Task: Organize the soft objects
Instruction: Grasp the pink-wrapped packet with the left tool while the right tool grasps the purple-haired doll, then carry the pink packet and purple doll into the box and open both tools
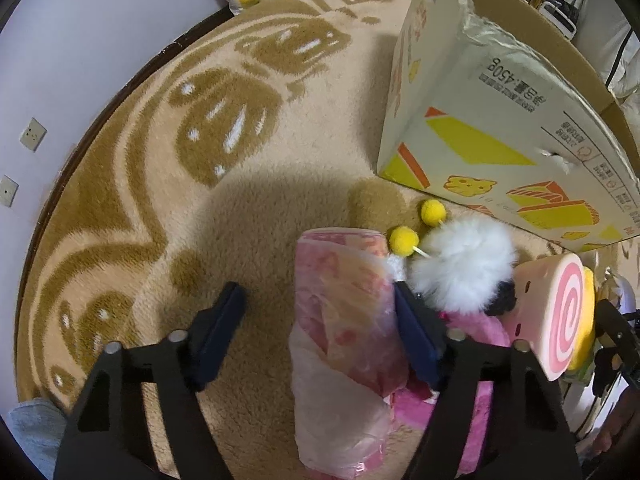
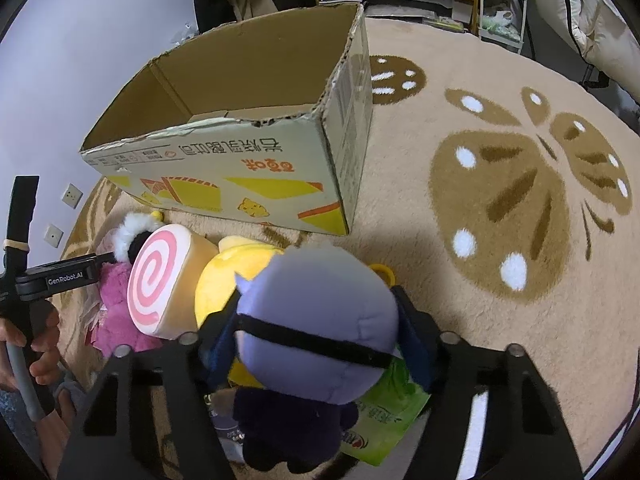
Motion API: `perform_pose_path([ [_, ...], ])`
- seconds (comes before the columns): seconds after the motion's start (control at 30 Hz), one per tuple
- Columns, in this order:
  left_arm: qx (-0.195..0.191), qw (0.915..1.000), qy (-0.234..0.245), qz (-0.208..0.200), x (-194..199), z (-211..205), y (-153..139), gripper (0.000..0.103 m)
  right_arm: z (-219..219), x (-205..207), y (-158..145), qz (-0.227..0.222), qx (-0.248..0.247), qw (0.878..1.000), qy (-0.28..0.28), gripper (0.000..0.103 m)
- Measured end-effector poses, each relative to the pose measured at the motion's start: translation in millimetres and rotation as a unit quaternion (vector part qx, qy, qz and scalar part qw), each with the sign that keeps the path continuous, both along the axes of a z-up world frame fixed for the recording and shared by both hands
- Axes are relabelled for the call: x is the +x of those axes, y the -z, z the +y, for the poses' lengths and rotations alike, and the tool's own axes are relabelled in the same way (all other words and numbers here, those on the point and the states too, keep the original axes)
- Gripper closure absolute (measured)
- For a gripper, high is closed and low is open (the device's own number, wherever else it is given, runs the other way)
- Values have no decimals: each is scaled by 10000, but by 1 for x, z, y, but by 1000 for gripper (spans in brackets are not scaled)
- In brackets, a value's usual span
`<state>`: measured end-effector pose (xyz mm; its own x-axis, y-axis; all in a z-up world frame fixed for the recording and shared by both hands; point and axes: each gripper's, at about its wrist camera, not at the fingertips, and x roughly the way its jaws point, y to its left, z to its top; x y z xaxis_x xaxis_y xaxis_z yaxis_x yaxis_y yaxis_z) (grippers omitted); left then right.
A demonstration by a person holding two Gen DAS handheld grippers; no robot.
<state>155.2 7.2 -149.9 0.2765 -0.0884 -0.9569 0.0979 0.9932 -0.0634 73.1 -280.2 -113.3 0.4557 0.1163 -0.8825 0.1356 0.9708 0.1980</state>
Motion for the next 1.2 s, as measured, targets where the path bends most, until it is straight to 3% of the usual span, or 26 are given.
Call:
perform_pose_path([
  [0.13, 23, 10000, -29, -39, -3, 0, -1, 57, 1, 1, -1, -58, -21, 10000, -18, 33],
  [0.47, 55, 9995, -7, -326, -17, -10, -17, 63, 9, 1, -13, -455, -49, 9987, -203, 33],
  [0.67, 73, 9979, 0, -643, -27, -7, -31, 79, 9, -2, -21, -658, -92, 9977, -133, 33],
  [0.9, 166, 9916, -68, -1283, -50, -3, -59, 83, 7, -10, -33, -878, -236, 9958, -86, 34],
  [1.07, 534, 9792, -87, -1956, -74, -6, -89, 84, 9, -21, -48, -1215, -322, 9920, -81, 35],
  [1.2, 417, 9736, -40, -2243, -82, -6, -108, 84, 12, -31, -64, -1536, -380, 9874, -48, 35],
])
